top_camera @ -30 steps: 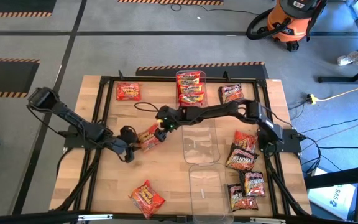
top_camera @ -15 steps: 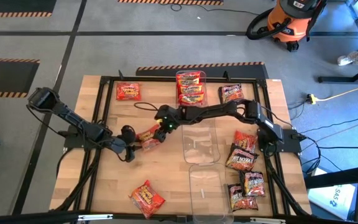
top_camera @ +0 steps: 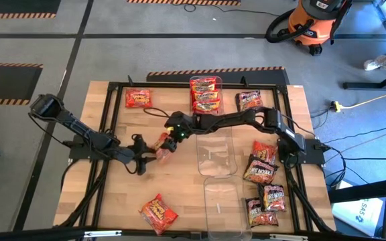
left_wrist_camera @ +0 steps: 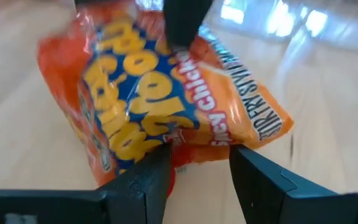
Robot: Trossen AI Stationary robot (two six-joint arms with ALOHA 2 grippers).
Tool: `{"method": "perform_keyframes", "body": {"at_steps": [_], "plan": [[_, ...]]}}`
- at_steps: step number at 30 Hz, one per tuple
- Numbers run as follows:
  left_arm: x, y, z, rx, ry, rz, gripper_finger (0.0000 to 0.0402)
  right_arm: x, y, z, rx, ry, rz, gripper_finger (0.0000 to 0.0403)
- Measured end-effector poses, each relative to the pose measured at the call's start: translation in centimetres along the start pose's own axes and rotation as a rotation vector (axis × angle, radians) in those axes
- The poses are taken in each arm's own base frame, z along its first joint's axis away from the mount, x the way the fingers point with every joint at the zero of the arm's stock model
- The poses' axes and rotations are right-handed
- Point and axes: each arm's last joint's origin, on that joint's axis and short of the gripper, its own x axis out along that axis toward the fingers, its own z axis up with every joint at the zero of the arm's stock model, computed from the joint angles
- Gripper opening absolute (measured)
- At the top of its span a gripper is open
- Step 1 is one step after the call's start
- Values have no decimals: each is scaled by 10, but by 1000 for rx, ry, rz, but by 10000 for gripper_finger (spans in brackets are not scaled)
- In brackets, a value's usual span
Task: Sort Maruchan noodles
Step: Put the orange noodle pack into the middle transparent bin
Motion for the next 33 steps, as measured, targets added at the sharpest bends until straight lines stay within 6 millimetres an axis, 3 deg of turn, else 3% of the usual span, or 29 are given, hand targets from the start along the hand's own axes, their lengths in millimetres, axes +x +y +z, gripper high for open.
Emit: {"method": "perform_keyframes", "body": {"at_steps": [5,16,33], "plan": [[0,-1,3,33,-35,4,156,1,2,-3,-18,12,0,292],[0,-2,0,37,13,-40,156,2,5,-4,-66,13,16,163],[-2,-11,-3,-138,197,-338,156,3,5,-4,-166,5,-10,132]]}}
